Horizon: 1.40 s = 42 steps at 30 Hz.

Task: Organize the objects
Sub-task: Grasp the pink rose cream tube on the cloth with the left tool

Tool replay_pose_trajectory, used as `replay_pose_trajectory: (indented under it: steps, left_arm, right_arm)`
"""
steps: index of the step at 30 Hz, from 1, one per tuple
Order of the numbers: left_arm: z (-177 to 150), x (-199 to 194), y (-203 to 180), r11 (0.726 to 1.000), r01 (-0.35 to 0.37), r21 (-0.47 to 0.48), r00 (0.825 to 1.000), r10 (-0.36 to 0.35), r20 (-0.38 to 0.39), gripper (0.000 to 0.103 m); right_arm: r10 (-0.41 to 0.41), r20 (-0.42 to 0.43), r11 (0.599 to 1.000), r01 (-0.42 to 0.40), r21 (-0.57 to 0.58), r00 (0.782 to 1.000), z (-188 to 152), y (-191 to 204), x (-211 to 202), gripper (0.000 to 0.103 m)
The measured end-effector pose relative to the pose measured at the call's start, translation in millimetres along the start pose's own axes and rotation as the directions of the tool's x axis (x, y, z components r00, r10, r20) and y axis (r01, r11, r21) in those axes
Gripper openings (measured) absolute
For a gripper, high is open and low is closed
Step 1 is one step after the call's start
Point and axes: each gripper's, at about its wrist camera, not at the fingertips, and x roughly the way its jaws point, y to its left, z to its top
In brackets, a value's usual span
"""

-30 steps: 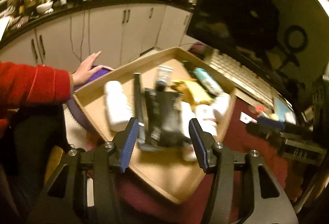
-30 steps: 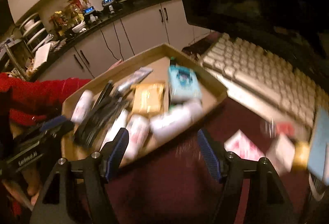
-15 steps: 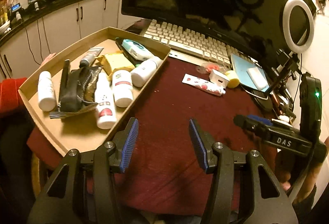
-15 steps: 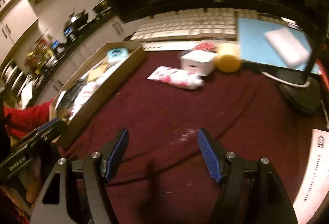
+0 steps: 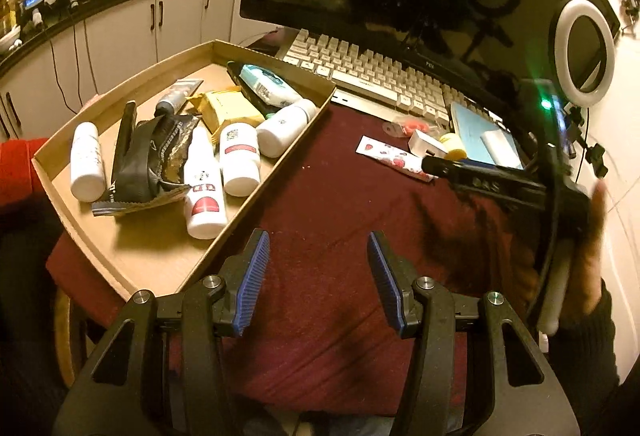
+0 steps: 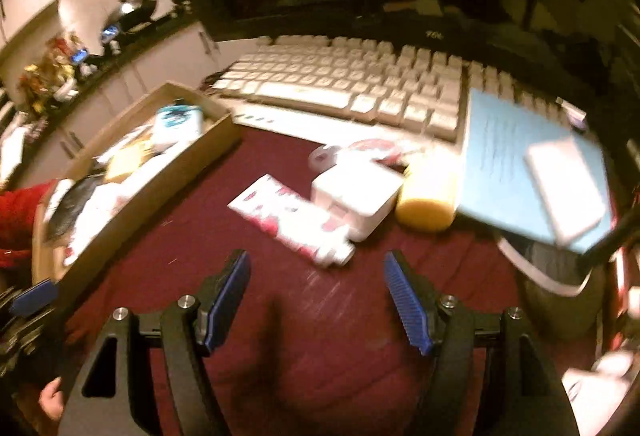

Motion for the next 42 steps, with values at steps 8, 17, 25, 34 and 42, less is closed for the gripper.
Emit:
replay_pose_trajectory:
  steps: [8,17,25,34,42]
  left_arm:
    - [-3.2,2.6,5.1,1.000,0.021,-0.015,1.000,-0.021,-0.010,0.051]
    - [-3.2,7.0,14.8,0.999,0.012,-0.043,1.000,-0.013,-0.020,0.051]
    - [-2.1,8.3,14.6,0.999,-0.002,-0.037,1.000,0.001,-0.022,0.051]
    - [10.4,28.1,-1.2,1.000,-0.008,-0.013,0.998,0.007,-0.061,0.051]
    - [41.0,82.4,-53.0,0.994,-0.039,0.098,0.995,0.048,-0.092,0.051]
  right_arm:
    - [0.087,-0.032,0.995,-0.088,-0.051,0.996,9.8,8.4,23.7,0.070]
    - [0.189,-0.073,0.957,-0.200,-0.208,0.979,-15.6,64.3,8.3,0.069]
    - [0.262,-0.100,0.958,-0.271,-0.091,0.960,-17.2,49.9,7.7,0.067]
    - [0.047,0.009,0.998,-0.047,0.032,0.999,-41.2,24.3,-31.3,0.068]
    - [0.046,0.003,0.976,-0.046,0.213,0.999,-72.5,-22.9,-34.7,0.068]
